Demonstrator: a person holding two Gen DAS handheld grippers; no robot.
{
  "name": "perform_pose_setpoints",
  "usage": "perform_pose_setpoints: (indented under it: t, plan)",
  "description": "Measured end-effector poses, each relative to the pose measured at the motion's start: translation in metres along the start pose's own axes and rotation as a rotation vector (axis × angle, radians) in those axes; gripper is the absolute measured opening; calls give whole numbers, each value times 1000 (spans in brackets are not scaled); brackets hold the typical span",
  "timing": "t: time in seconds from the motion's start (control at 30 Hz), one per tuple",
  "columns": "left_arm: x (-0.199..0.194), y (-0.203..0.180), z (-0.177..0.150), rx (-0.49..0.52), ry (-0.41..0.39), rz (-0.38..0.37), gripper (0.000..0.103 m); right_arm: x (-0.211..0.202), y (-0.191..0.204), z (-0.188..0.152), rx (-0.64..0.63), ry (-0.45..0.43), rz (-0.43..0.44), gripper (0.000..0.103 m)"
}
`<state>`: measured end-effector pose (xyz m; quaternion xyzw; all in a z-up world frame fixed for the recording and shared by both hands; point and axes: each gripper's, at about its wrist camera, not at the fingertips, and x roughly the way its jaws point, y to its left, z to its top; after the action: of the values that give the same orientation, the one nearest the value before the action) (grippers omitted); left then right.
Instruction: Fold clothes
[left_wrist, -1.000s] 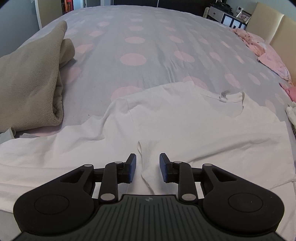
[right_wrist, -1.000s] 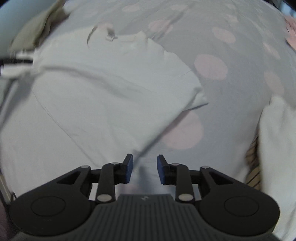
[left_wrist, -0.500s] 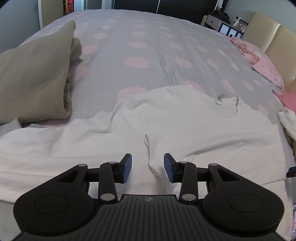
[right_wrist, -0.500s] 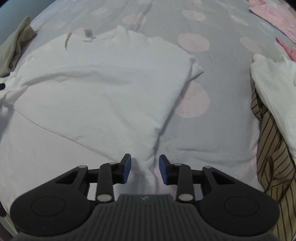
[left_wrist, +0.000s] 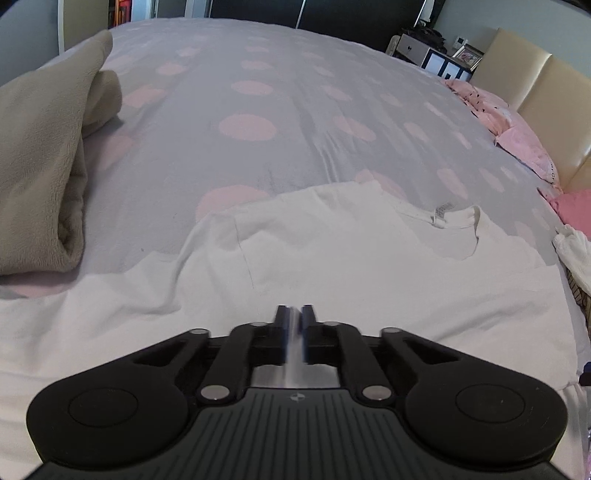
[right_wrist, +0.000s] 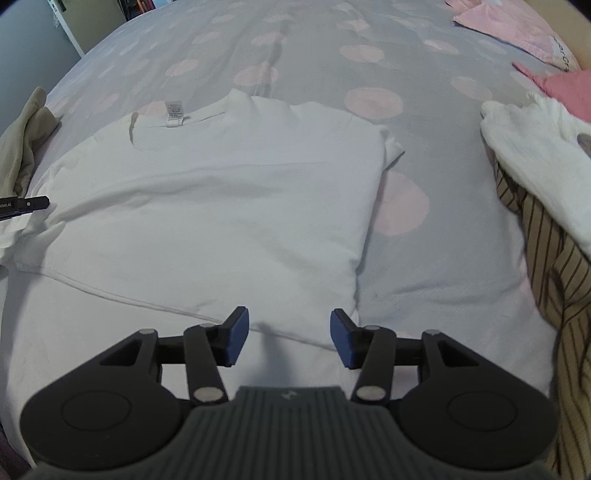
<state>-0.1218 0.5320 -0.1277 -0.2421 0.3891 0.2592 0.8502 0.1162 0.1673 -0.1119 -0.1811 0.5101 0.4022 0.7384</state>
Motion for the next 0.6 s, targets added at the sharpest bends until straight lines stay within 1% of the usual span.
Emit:
perform_pose_setpoints:
  t: [0.1, 0.13, 0.27, 0.33, 0.4, 0.47, 0.53, 0.6]
  plan:
    - [-16, -2, 10, 10, -90, 2, 2, 6, -2, -4, -3, 10, -11, 54]
    - [-20, -1, 13, 7, -108, 2, 2, 8, -3, -4, -6, 16, -7, 54]
    - [-15, 2, 17, 9, -103, 20, 2, 13, -5, -4, -6, 30, 4, 54]
    - [-6, 4, 15, 3, -71, 31, 2, 14, -5, -4, -17, 34, 4, 54]
    - [4, 2, 11, 22, -16, 70, 4, 14, -5, -4, -22, 35, 6, 54]
    - [6, 1, 8, 32, -28, 93, 5, 14, -8, -4, -17, 33, 12, 54]
    - [1, 0, 9, 27, -43, 81, 18, 12, -9, -3, -6, 32, 17, 54]
    - [-7, -2, 10, 16, -66, 83, 21, 8, -9, 0, 0, 19, 21, 54]
